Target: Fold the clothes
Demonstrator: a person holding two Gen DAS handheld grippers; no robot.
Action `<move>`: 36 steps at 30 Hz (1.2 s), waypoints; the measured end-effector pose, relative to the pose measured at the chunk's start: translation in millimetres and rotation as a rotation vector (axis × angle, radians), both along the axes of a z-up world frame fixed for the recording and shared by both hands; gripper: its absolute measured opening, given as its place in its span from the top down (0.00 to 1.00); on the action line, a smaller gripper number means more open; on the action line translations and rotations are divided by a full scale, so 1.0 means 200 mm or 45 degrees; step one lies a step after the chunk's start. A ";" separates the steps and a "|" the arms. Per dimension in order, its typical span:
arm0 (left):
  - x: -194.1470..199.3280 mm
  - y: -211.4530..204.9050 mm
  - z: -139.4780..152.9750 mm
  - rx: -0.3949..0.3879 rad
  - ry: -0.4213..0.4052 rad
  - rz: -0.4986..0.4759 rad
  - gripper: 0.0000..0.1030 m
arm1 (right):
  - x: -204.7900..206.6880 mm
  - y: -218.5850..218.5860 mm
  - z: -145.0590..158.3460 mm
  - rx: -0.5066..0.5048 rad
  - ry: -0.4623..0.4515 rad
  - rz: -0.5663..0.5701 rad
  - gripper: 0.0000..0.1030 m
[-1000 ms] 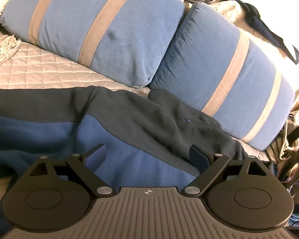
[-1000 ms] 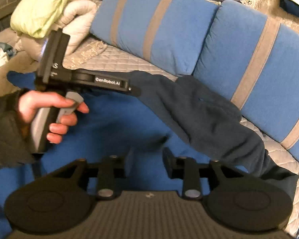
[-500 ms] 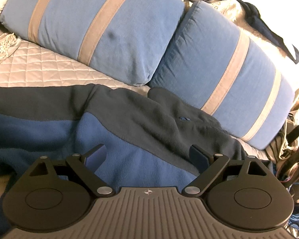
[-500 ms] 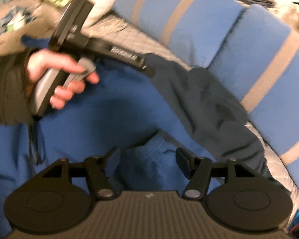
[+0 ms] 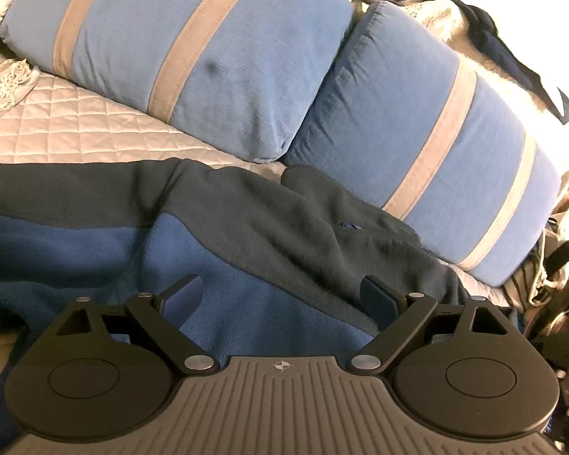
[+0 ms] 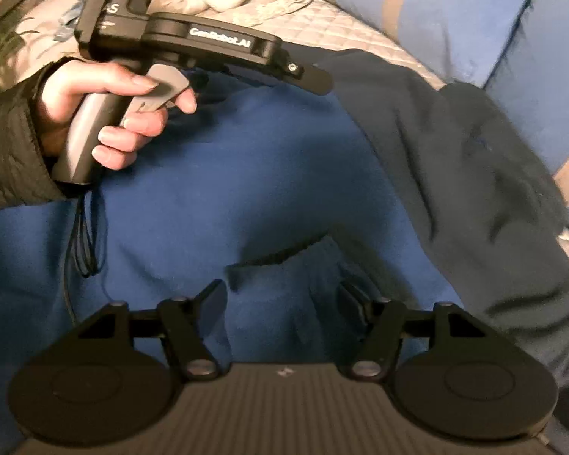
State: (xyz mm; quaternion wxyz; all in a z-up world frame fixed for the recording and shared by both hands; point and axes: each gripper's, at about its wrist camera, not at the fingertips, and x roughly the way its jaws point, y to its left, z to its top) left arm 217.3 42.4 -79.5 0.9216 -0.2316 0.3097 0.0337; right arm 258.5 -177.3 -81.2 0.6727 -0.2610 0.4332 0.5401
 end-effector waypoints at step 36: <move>0.00 0.00 0.00 -0.002 -0.013 0.000 0.11 | -0.13 0.05 0.10 -0.046 -0.287 0.061 0.89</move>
